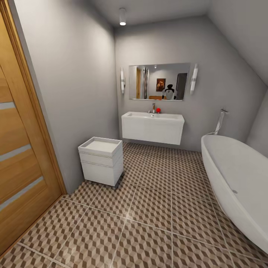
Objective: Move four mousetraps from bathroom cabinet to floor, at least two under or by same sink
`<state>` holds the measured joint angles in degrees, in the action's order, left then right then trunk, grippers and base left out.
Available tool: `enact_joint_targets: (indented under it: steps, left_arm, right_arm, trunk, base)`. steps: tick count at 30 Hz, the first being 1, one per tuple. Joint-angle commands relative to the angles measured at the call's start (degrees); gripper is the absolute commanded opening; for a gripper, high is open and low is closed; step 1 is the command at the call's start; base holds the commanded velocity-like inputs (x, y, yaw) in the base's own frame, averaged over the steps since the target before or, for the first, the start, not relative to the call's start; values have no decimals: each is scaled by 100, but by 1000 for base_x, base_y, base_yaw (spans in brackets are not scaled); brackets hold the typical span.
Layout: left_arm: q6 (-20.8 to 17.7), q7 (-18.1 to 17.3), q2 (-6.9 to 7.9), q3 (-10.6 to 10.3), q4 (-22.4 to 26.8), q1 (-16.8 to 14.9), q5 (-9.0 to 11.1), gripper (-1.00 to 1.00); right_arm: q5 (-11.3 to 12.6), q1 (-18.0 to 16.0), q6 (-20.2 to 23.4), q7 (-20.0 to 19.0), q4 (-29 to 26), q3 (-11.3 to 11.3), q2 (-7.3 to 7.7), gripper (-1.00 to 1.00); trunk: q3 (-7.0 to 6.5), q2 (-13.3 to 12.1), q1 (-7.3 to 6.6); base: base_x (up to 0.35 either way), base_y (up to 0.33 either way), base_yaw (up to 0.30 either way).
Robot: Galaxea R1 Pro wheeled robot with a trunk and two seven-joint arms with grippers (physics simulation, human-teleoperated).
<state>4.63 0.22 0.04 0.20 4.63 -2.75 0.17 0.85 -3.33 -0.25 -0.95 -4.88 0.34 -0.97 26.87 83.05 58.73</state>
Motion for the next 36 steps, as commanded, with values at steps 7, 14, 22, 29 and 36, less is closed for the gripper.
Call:
enact_joint_targets:
  steps: [7, 14, 22, 29, 36]
  left_arm:
    - [246, -2, 71, 13, 136, 9, -35, 100]
    - [470, 41, 228, 43, 362, 8, 3, 100]
    - [661, 286, 287, 72, 621, -64, 50, 100]
    - [436, 510, 273, 82, 848, -261, 62, 100]
    - [-1703, 675, 151, 83, 3794, -1255, 70, 100]
  right_arm:
    - [145, 203, -228, 216, -226, -220, -226, 100]
    - [135, 217, -453, 440, -452, -382, -323, 100]
    - [121, 218, -710, 543, -710, -378, -212, 100]
    - [50, 104, -935, 553, -938, -384, 10, 100]
    - [-128, -1097, -327, 550, -3821, -385, 63, 100]
  trunk:
    - [6, 3, 0]
    - [6, 3, 0]
    - [6, 3, 0]
    - [6, 3, 0]
    - [6, 3, 0]
  base:
    - [0, 0, 0]
    - [0, 0, 0]
    - [0, 0, 0]
    - [0, 0, 0]
    - [0, 0, 0]
